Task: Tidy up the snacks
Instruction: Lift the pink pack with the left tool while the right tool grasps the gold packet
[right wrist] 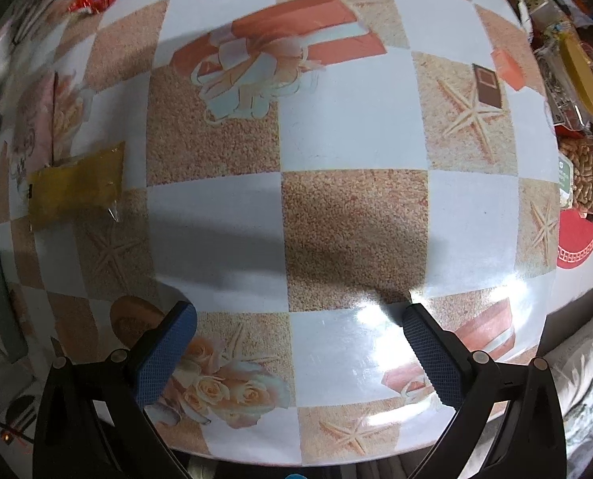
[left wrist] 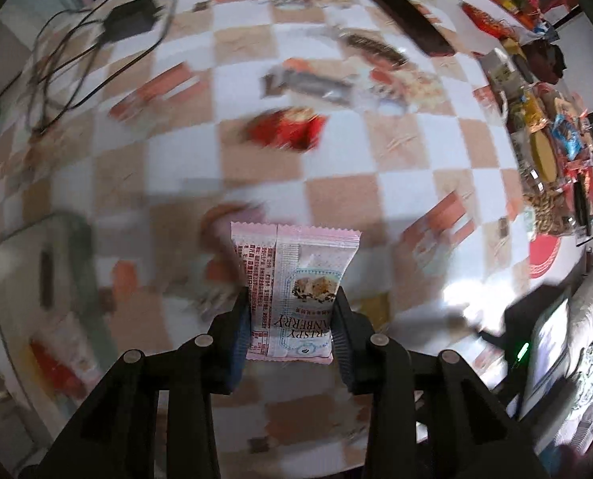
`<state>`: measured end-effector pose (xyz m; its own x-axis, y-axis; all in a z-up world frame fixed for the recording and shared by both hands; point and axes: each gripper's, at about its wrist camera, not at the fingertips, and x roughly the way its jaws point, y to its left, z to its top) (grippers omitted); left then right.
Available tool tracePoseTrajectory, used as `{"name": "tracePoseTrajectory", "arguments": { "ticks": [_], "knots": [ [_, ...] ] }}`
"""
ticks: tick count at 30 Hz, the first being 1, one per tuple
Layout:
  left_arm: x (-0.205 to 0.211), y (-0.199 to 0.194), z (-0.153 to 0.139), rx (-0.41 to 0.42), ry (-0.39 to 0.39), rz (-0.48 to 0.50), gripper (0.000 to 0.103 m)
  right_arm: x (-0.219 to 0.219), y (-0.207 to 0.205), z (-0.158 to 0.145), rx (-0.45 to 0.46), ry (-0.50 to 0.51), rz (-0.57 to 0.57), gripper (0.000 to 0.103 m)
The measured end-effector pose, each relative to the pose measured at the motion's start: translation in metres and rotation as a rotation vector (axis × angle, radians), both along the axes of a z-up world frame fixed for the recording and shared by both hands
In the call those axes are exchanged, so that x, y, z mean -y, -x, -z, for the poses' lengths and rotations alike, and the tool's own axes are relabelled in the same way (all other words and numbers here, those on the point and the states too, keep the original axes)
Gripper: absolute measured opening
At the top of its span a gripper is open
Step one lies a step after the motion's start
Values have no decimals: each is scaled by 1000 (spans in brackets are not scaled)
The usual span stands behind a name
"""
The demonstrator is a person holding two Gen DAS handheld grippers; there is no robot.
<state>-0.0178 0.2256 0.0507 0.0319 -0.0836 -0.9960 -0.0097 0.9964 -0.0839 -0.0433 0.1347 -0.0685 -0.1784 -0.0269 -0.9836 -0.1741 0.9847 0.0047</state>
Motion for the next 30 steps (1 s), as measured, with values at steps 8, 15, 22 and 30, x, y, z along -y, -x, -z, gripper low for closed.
{"name": "tracePoseTrajectory", "arguments": {
  "ticks": [8,15,22,30],
  "knots": [
    [-42,63,9,-78,-35,-40,40,-84,-12,-32,157,-8,-382,103],
    [-61,96,7,-103,-48,-68,40,-161,-20,-27,199,-13,-639,103],
    [-76,107,3,-112,-24,-124,40,-186,-36,-14,123,-52,-645,76],
    [-79,106,-6,-100,-18,-101,41,-153,-60,-22,72,-106,-409,25]
  ]
}}
